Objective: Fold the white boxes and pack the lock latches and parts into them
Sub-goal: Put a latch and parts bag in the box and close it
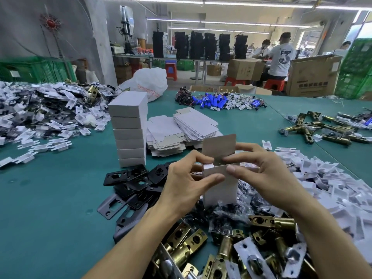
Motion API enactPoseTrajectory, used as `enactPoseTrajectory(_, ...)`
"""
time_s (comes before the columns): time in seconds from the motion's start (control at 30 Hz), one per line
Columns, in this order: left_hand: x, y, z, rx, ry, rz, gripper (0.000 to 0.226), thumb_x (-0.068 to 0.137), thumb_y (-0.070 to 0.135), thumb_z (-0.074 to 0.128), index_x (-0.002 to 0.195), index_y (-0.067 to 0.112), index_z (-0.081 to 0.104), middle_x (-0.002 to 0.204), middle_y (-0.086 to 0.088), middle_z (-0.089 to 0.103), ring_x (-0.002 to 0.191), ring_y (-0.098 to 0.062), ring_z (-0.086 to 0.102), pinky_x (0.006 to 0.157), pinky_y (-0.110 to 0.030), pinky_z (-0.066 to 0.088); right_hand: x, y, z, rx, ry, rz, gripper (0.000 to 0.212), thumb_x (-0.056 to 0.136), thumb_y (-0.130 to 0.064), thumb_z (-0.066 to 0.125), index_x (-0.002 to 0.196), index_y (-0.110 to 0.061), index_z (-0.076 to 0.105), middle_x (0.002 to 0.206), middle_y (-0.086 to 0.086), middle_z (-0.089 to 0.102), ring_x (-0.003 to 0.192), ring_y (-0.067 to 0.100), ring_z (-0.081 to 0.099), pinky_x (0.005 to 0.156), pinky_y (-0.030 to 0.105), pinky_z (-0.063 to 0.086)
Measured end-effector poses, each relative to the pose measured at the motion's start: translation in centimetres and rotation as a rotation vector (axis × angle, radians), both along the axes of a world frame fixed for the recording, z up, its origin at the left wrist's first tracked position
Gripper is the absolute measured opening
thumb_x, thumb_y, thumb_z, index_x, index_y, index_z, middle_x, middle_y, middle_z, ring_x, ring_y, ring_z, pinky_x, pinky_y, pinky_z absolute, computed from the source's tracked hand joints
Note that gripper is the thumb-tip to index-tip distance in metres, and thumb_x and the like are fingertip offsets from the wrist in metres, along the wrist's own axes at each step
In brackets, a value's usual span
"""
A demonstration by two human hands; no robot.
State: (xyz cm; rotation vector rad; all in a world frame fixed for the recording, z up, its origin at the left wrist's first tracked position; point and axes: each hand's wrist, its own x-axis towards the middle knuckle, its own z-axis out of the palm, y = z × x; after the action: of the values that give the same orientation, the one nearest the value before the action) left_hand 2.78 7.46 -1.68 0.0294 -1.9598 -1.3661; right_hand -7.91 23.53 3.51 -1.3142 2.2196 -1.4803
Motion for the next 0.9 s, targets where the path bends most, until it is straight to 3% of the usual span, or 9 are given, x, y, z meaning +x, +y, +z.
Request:
enactPoseTrajectory(0.17, 0.01, -0.28, 0.22, 0.035, -0.028, -0.016, 0.031, 0.071, 0.044, 0.085, 0.088, 0.031, 0.063, 0.085, 0.017, 0.071, 0.074, -0.003, 0.068, 0.06, -0.014, 0.05, -0.13, 0.3, 0.24, 0.008, -0.01, 0.048, 0.02, 0.085, -0.006, 0.071, 0.097, -0.02, 0.079, 0.115, 0.001, 0.068, 0.109, 0.01, 0.065, 0.095, 0.038, 0.054)
enactPoseTrajectory(0.27, -0.01, -0.42, 0.21, 0.058, -0.019, -0.018, 0.032, 0.066, 0.047, 0.084, 0.082, 0.028, 0.064, 0.079, 0.012, 0.071, 0.068, -0.003, 0.065, 0.059, -0.016, 0.048, 0.36, 0.33, 0.31, -0.081, -0.047, 0.105, 0.023, 0.084, -0.01, 0.073, 0.097, -0.028, 0.075, 0.091, 0.017, 0.072, 0.087, 0.041, 0.065, 0.077, 0.046, 0.051)
enactPoseTrajectory(0.33, -0.03, -0.54, 0.06, 0.068, -0.011, -0.019, 0.03, 0.066, 0.044, 0.084, 0.081, 0.027, 0.065, 0.08, 0.011, 0.07, 0.066, -0.005, 0.063, 0.059, -0.019, 0.048, 0.57, 0.29, 0.23, -0.117, -0.062, 0.132, 0.018, 0.082, -0.026, 0.072, 0.099, -0.032, 0.072, 0.085, 0.025, 0.068, 0.076, 0.048, 0.058, 0.069, 0.042, 0.042)
enactPoseTrajectory(0.47, -0.03, -0.61, 0.01, 0.09, -0.012, -0.024, 0.03, 0.067, 0.051, 0.083, 0.084, 0.032, 0.067, 0.086, 0.001, 0.072, 0.076, -0.023, 0.07, 0.063, -0.032, 0.056, 0.54, -0.14, 0.01, -0.215, -0.031, 0.072, 0.024, 0.083, -0.043, 0.062, 0.107, -0.042, 0.065, 0.095, 0.001, 0.072, 0.086, 0.022, 0.071, 0.077, 0.034, 0.051)
enactPoseTrajectory(0.53, 0.0, -0.42, 0.12, 0.087, -0.02, -0.057, 0.029, 0.069, 0.052, 0.084, 0.086, 0.036, 0.068, 0.091, 0.001, 0.075, 0.084, -0.02, 0.074, 0.07, -0.028, 0.058, 0.43, -0.23, 0.13, -0.253, -0.052, 0.052, 0.035, 0.084, -0.042, 0.061, 0.117, -0.049, 0.057, 0.092, -0.003, 0.07, 0.084, 0.012, 0.071, 0.076, 0.026, 0.053)
enactPoseTrajectory(0.6, -0.03, -0.14, 0.23, 0.075, -0.025, -0.107, 0.025, 0.072, 0.044, 0.083, 0.092, 0.042, 0.069, 0.096, 0.004, 0.076, 0.089, -0.018, 0.075, 0.075, -0.029, 0.06, 0.39, -0.03, 0.28, -0.237, -0.02, 0.047, 0.042, 0.082, -0.034, 0.065, 0.121, -0.049, 0.058, 0.088, -0.002, 0.07, 0.08, 0.015, 0.072, 0.072, 0.021, 0.055)
enactPoseTrajectory(0.67, -0.08, 0.11, 0.29, 0.082, -0.013, -0.128, 0.029, 0.074, 0.038, 0.082, 0.097, 0.045, 0.065, 0.102, 0.005, 0.075, 0.092, -0.018, 0.075, 0.077, -0.032, 0.061, 0.5, 0.15, 0.43, -0.211, -0.002, 0.078, 0.031, 0.08, -0.032, 0.067, 0.11, -0.039, 0.07, 0.094, -0.003, 0.075, 0.085, 0.021, 0.074, 0.075, 0.025, 0.057)
enactPoseTrajectory(0.8, -0.01, 0.13, 0.33, 0.139, 0.0, -0.124, 0.032, 0.074, 0.035, 0.084, 0.095, 0.036, 0.06, 0.103, 0.001, 0.075, 0.093, -0.02, 0.075, 0.077, -0.04, 0.063, 0.62, 0.29, 0.75, -0.198, -0.048, 0.111, 0.02, 0.079, -0.035, 0.066, 0.096, -0.035, 0.076, 0.095, -0.013, 0.077, 0.093, 0.008, 0.073, 0.078, 0.015, 0.054)
enactPoseTrajectory(0.9, -0.01, 0.11, 0.2, 0.142, -0.004, -0.13, 0.031, 0.076, 0.027, 0.085, 0.09, 0.028, 0.057, 0.103, -0.006, 0.076, 0.096, -0.023, 0.075, 0.078, -0.044, 0.063, 0.52, 0.39, 0.9, -0.168, -0.03, 0.083, 0.022, 0.074, -0.031, 0.071, 0.095, -0.03, 0.077, 0.091, -0.007, 0.078, 0.089, 0.017, 0.074, 0.08, 0.027, 0.059)
